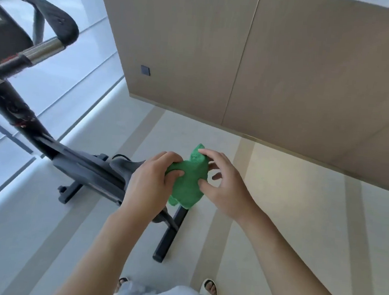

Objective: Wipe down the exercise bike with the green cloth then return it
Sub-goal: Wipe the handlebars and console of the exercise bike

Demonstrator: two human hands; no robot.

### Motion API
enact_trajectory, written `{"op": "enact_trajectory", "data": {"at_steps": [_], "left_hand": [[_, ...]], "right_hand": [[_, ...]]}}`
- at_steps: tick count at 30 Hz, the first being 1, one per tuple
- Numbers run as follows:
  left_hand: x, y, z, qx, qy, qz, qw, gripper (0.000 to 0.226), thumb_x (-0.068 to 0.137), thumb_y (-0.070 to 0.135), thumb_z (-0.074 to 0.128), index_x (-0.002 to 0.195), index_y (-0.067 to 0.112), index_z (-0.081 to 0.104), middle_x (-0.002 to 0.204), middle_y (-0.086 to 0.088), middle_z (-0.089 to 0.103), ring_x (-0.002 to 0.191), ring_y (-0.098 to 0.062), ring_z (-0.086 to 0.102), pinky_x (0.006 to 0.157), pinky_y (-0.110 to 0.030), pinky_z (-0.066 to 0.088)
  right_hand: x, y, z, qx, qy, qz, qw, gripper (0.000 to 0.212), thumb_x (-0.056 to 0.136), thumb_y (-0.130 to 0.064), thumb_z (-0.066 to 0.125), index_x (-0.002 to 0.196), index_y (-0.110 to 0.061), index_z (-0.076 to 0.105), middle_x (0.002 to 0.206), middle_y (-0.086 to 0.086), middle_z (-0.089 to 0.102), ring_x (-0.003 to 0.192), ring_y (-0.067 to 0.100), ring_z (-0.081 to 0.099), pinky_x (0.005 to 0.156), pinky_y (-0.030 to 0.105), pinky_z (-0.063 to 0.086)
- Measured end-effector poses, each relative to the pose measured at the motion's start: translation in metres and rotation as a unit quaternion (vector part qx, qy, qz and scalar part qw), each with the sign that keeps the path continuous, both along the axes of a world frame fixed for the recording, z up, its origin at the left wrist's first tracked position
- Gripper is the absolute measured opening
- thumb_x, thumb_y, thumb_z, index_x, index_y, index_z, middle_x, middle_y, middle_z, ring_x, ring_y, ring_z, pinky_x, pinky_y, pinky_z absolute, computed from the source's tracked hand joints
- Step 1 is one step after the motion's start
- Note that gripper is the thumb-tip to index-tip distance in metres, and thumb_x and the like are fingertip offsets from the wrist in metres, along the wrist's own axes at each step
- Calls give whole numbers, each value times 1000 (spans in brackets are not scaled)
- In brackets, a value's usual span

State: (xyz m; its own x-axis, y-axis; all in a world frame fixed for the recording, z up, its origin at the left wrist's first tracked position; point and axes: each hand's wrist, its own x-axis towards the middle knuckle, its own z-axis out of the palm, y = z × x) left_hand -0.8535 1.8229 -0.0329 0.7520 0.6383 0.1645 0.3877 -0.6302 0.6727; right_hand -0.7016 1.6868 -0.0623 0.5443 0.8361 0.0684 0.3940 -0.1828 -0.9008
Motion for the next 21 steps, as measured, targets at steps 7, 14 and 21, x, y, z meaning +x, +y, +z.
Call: {"op": "enact_trajectory", "data": {"at_steps": [7, 14, 21], "left_hand": [[69, -55, 16, 9, 1, -24, 1000, 14, 99, 13, 67, 107, 24, 69, 100, 17, 61, 87, -14, 62, 74, -41, 56], [124, -63, 19, 20, -3, -34, 999, 12, 98, 12, 70, 108, 20, 71, 102, 10, 61, 87, -16, 62, 75, -43, 58], [168, -40, 1, 17, -13, 1, 1000, 15, 96, 24, 73, 107, 30, 66, 99, 16, 63, 83, -3, 61, 67, -26, 53]], "right_hand": [[68, -65, -6, 55, 1, -64, 996, 51, 86, -10, 79, 127, -37, 64, 113, -18, 69, 105, 12, 66, 84, 26, 55], [118, -80, -6, 102, -40, -140, 984, 37, 80, -2, 87, 103, -28, 75, 91, -17, 72, 86, 9, 70, 74, 14, 52], [167, -56, -1, 88, -190, -142, 968, 21, 85, -6, 76, 102, -19, 73, 94, -13, 61, 85, 7, 61, 74, 21, 52]]}}
